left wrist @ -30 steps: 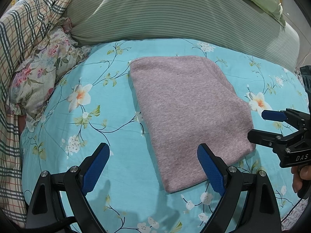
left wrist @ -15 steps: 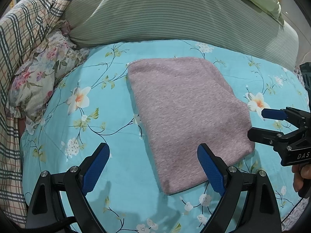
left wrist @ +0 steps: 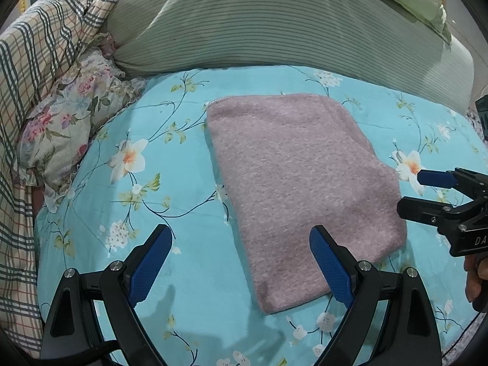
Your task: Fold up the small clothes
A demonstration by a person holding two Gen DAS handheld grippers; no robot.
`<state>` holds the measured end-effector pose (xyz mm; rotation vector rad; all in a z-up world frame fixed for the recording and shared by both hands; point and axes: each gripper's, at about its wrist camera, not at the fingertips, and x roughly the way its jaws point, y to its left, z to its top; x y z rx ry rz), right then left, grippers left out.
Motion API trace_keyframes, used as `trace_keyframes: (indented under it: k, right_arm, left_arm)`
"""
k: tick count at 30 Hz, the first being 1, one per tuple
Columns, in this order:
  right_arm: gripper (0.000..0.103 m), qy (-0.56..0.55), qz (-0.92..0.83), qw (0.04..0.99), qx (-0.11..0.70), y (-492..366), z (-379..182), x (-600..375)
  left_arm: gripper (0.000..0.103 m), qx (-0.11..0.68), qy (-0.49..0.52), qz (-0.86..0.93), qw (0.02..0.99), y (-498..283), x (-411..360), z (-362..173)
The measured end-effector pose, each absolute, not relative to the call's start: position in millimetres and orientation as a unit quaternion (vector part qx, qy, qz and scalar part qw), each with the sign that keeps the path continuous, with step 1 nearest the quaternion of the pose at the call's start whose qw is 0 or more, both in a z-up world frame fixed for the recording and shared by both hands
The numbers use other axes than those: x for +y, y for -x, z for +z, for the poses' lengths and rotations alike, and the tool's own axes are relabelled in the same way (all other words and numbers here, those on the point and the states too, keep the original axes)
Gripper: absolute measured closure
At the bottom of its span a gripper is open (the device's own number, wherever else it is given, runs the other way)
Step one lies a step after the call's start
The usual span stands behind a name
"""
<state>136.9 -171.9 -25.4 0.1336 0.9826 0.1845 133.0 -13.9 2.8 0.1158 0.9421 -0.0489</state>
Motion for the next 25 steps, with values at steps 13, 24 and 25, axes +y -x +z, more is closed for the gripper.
trace_keyframes:
  k: [13,24,25]
  right_arm:
    - [0.008,-0.083,0.080,0.875,0.470,-135.5,-28.1,-179.4]
    - [0.008,-0.086,0.078,0.877,0.466,-132.7,-27.3,-178.2]
    - [0.008,-0.086,0.078,0.877,0.466,-132.7,-27.3,-178.2]
  left_arm:
    - [0.011,0.459,-0.049,-0.021,0.887,-141.6,-11.4,-0.6]
    - [0.011,0.451,-0.043,-0.018,0.891,-136.8,-13.9,3.5]
    - [0.011,0.452,-0.042,-0.018,0.891,-136.8,-13.9,3.6]
